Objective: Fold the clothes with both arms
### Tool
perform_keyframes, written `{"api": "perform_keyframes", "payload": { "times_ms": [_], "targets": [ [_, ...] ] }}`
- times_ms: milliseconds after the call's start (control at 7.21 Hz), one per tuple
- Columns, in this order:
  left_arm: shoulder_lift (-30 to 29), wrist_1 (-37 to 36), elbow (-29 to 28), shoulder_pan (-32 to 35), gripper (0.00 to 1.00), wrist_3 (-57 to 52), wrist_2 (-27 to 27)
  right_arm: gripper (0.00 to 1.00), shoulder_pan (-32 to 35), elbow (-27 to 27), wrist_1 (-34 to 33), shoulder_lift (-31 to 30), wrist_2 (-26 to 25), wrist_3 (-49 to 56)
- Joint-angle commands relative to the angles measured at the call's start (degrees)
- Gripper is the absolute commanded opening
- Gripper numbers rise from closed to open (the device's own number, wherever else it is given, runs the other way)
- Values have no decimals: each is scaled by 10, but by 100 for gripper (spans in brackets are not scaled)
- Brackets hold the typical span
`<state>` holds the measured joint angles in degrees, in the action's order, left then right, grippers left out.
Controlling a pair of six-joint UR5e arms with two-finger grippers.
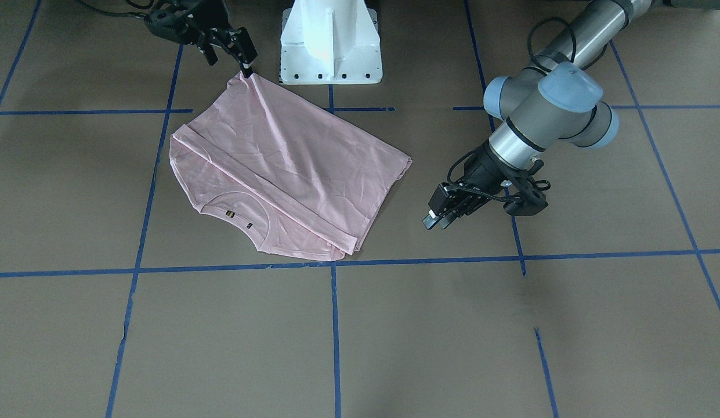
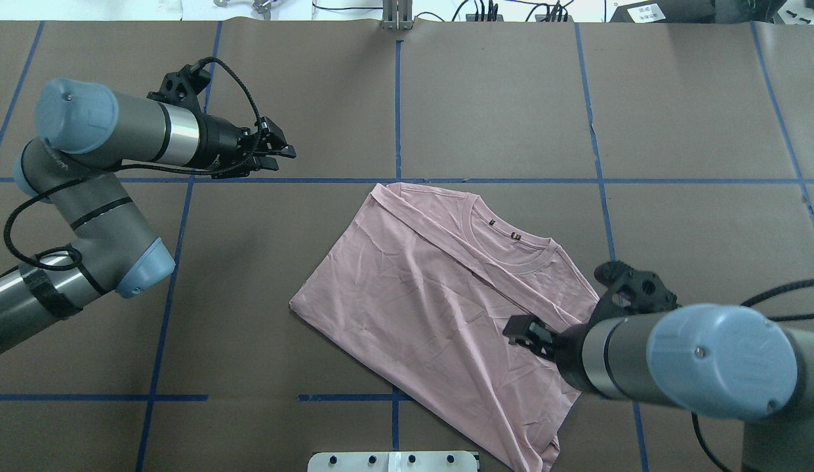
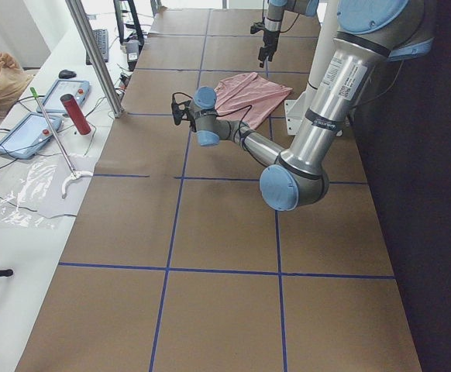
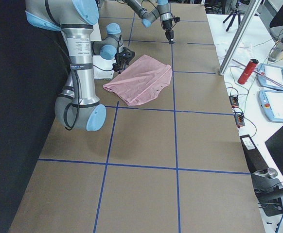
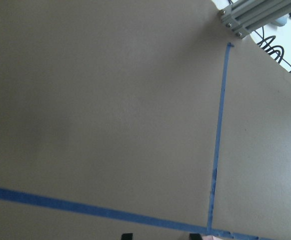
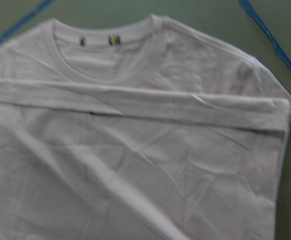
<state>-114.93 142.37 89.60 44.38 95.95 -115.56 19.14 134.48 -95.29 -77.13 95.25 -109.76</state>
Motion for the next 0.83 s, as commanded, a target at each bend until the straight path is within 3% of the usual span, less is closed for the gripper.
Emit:
{"api": "perform_keyframes", "payload": {
  "times_ms": [0, 277, 555, 693],
  "targets": [
    [36, -83, 82, -50, 69, 48, 1, 100, 122, -61, 2, 67, 3, 109],
    [31, -154, 84, -136, 69, 71, 84, 100, 151, -88, 3, 68, 4, 189],
    [-16, -318, 98, -149, 69, 72, 102, 100, 160, -95, 4, 73, 4, 190],
    [-14, -337, 105, -159, 69, 72, 104, 100, 161, -104, 4, 79, 4, 189]
  ]
}}
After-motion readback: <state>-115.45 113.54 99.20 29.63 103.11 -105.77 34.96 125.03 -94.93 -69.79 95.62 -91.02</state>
